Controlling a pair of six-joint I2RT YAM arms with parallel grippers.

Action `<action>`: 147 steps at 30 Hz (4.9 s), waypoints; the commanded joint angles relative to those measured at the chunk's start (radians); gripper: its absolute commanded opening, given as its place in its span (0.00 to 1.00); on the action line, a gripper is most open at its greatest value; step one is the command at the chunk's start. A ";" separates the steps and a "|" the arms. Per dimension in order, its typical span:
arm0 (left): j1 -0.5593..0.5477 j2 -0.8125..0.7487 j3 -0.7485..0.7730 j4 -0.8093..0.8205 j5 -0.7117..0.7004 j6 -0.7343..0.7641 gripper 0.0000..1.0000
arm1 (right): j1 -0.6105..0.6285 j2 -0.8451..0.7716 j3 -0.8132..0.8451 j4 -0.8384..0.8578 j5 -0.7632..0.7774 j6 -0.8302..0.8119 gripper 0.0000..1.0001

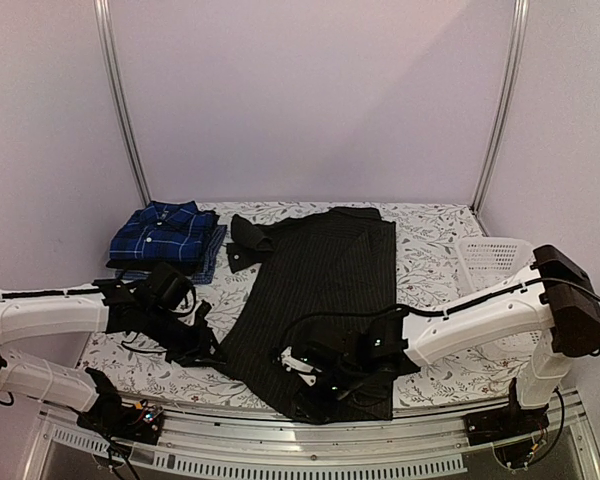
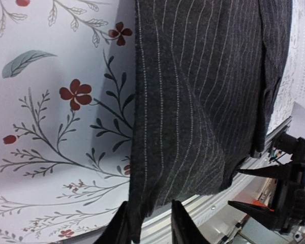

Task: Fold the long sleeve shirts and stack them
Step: Smooth out the 1/3-folded shirt at the center of the board, then pick up the sleeve from the center of the board.

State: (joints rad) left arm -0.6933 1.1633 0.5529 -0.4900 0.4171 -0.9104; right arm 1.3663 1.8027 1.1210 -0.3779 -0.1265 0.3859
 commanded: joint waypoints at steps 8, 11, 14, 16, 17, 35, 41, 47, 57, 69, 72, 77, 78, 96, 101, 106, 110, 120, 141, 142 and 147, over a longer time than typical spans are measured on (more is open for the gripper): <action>-0.005 -0.032 0.143 -0.174 -0.155 0.080 0.48 | -0.225 -0.235 -0.106 0.092 -0.063 0.087 0.58; -0.005 0.026 0.154 -0.138 -0.149 0.103 0.48 | -0.278 -0.256 -0.146 0.155 -0.077 0.124 0.55; -0.010 0.081 0.152 -0.050 -0.098 0.139 0.47 | -0.302 -0.257 -0.164 0.205 -0.058 0.155 0.52; -0.016 0.112 0.152 0.049 -0.012 0.155 0.46 | -0.323 -0.246 -0.165 0.235 -0.064 0.180 0.47; -0.023 0.138 0.158 0.094 0.031 0.166 0.45 | -0.329 -0.239 -0.165 0.249 -0.064 0.191 0.46; -0.233 0.451 0.103 0.282 0.104 0.058 0.32 | -0.521 -0.086 -0.302 0.433 -0.059 0.273 0.39; -0.330 0.469 0.117 0.332 0.080 -0.058 0.29 | -0.575 -0.050 -0.354 0.416 -0.037 0.262 0.38; -0.333 0.418 0.196 0.243 0.000 -0.060 0.30 | -0.600 -0.060 -0.385 0.392 -0.020 0.239 0.39; -0.041 0.297 0.389 0.021 -0.286 0.141 0.35 | -0.610 -0.192 -0.336 0.361 -0.018 0.178 0.51; 0.225 0.545 0.551 0.138 -0.352 0.284 0.36 | -0.610 -0.430 -0.246 0.363 -0.031 0.117 0.66; 0.236 0.635 0.623 0.138 -0.400 0.305 0.36 | -0.610 -0.510 -0.245 0.399 -0.039 0.103 0.68; 0.249 0.762 0.734 0.128 -0.506 0.313 0.38 | -0.610 -0.637 -0.222 0.425 -0.011 0.075 0.74; 0.251 0.788 0.758 0.113 -0.525 0.316 0.38 | -0.610 -0.653 -0.214 0.424 -0.002 0.068 0.76; 0.282 1.027 0.921 0.040 -0.554 0.329 0.51 | -0.610 -0.790 -0.130 0.343 0.113 0.003 0.99; 0.282 1.008 0.880 0.072 -0.516 0.335 0.31 | -0.610 -0.783 -0.108 0.315 0.159 -0.008 0.99; 0.281 0.938 0.841 0.095 -0.514 0.353 0.08 | -0.610 -0.772 -0.094 0.290 0.158 -0.029 0.99; 0.281 0.866 0.826 0.096 -0.526 0.370 0.00 | -0.610 -0.753 -0.092 0.283 0.146 -0.031 0.99; 0.256 0.647 0.791 0.074 -0.530 0.386 0.00 | -0.610 -0.708 -0.101 0.267 0.097 -0.051 0.99; -0.026 0.490 0.807 0.087 -0.184 0.482 0.00 | -0.561 -0.542 -0.239 0.487 0.014 -0.105 0.99; -0.028 0.494 0.813 0.085 -0.169 0.474 0.00 | -0.554 -0.526 -0.235 0.497 0.014 -0.108 0.99; -0.049 0.495 0.821 0.090 -0.121 0.492 0.00 | -0.533 -0.414 -0.217 0.584 0.012 -0.111 0.99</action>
State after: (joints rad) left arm -0.7227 1.6703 1.3468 -0.4187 0.2298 -0.4377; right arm 0.8200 1.3277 0.8886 0.0875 -0.0940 0.2905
